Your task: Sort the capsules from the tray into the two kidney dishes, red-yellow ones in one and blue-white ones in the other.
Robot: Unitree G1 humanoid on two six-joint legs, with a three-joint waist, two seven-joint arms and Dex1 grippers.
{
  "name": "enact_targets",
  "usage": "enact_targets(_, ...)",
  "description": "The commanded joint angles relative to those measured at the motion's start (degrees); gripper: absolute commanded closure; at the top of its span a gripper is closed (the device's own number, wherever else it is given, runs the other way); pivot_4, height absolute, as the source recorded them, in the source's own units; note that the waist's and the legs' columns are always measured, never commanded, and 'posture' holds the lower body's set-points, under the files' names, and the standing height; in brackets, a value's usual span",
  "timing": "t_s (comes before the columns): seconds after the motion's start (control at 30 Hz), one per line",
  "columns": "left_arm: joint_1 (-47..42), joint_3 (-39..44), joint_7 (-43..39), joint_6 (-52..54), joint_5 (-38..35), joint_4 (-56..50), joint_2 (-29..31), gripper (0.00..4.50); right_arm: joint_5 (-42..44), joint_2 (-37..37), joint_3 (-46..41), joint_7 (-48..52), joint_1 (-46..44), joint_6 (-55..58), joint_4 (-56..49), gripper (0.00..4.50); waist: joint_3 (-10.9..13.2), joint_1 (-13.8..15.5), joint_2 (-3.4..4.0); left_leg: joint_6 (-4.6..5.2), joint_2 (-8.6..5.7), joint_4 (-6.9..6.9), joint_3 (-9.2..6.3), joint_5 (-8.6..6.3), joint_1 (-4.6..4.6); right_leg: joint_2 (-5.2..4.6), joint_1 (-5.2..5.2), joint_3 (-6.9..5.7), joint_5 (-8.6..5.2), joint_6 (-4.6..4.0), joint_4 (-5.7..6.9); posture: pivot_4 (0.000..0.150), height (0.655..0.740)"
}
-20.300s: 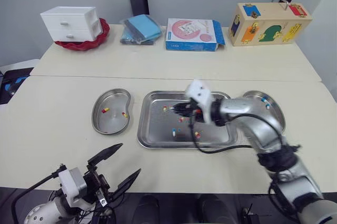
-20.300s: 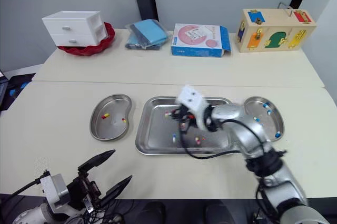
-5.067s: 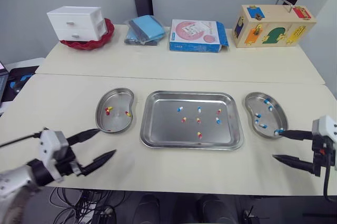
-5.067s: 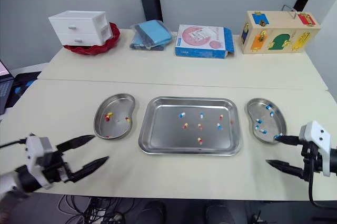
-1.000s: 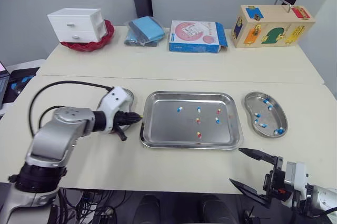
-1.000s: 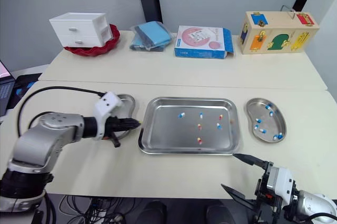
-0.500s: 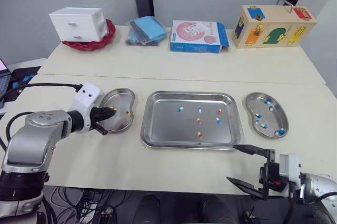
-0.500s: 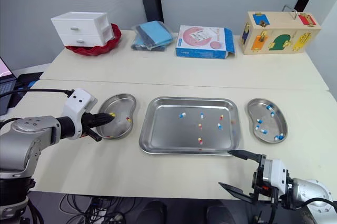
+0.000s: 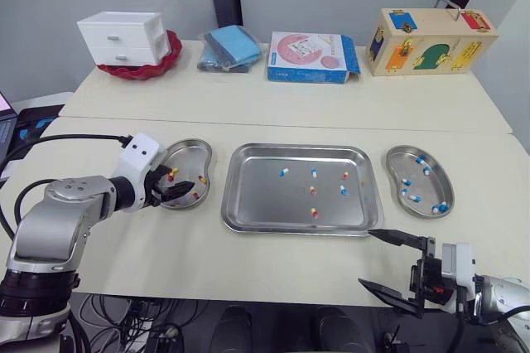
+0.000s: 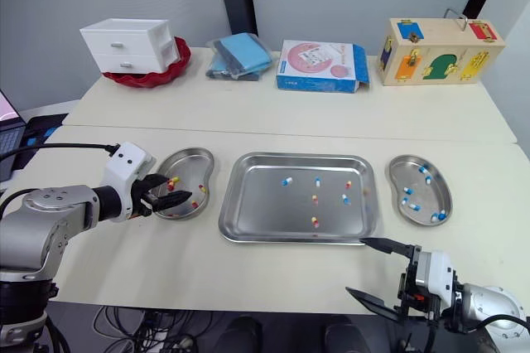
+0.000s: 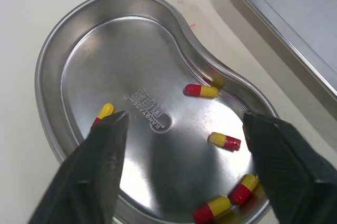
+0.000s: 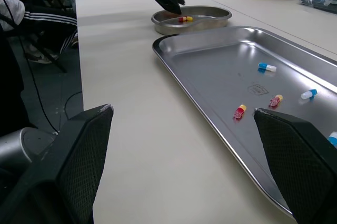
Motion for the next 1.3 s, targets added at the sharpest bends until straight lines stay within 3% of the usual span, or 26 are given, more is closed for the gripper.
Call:
enact_targets(0.03, -0.44, 0.21, 0.03, -0.74, -0.48, -0.42, 0.51, 0.02, 1.28, -0.04, -1.40, -0.43, 0.43, -0.05, -1.93, 0.00, 0.00, -0.01, 0.00, 0.00, 0.00, 0.00, 0.00, 0.00, 0.00, 0.00, 0.00, 0.00, 0.00, 0.00, 0.00, 0.150, 0.7400)
enact_targets(0.47, 1.15, 2.30, -1.72, -2.62, -2.78, -0.40, 0.09, 0.02, 1.66, -0.66, -2.31, -0.66, 0.94, 0.94, -2.54, 0.00, 0.00, -0.03, 0.00, 0.00, 0.00, 0.00, 0.01, 0.00, 0.00, 0.00, 0.00, 0.01, 0.00, 0.00, 0.00, 0.150, 0.7400)
enact_targets(0.57, 3.02, 5.97, -4.77, -4.45, -6.40, -0.85, 0.11, 0.02, 1.86, -0.95, -2.88, -0.64, 1.30, 1.23, -2.66, 0.00, 0.00, -0.03, 0.00, 0.00, 0.01, -0.02, 0.01, 0.00, 0.00, 0.00, -0.01, 0.00, 0.00, 0.00, 0.00, 0.150, 0.7400)
enact_targets(0.73, 8.10, 19.19, -11.79, -14.69, -15.15, 1.98, -4.35, 0.02, 1.98, -4.49, -6.02, -1.31, 2.42, 5.27, -3.49, 0.00, -0.01, -0.14, -0.01, 0.00, 0.01, -0.02, 0.02, 0.00, 0.00, -0.01, 0.00, -0.01, 0.00, 0.00, 0.00, 0.150, 0.7400)
enact_targets(0.87, 14.38, 25.65, -13.77, -24.25, -15.71, 2.23, -6.98, 0.02, 3.99, -9.68, -11.76, -1.84, 3.99, 12.69, -4.61, 0.00, -0.01, -0.15, -0.04, 0.00, 0.00, -0.04, 0.12, -0.01, 0.03, -0.06, 0.00, 0.09, 0.00, 0.00, -0.04, 0.150, 0.7400)
enact_targets(1.03, 20.81, 28.61, -18.63, -37.02, -9.45, 9.98, -1.77, 0.02, 4.96, -15.11, -21.68, -0.64, 5.69, 20.02, -1.70, 0.00, -0.05, -0.03, -0.22, 0.00, -0.01, -0.03, 0.08, -0.01, 0.05, -0.04, 0.02, 0.07, 0.00, 0.00, -0.04, 0.150, 0.7400)
enact_targets(1.3, 24.17, 29.24, -23.25, -47.27, -3.73, 25.51, 7.43, 0.02, 0.54, -24.42, -30.03, 4.00, 6.41, 29.58, 8.76, 0.00, -0.04, -0.16, -0.25, 0.02, 0.00, -0.10, 0.15, -0.01, 0.05, -0.04, -0.04, 0.09, -0.01, -0.01, -0.11, 0.150, 0.7400)
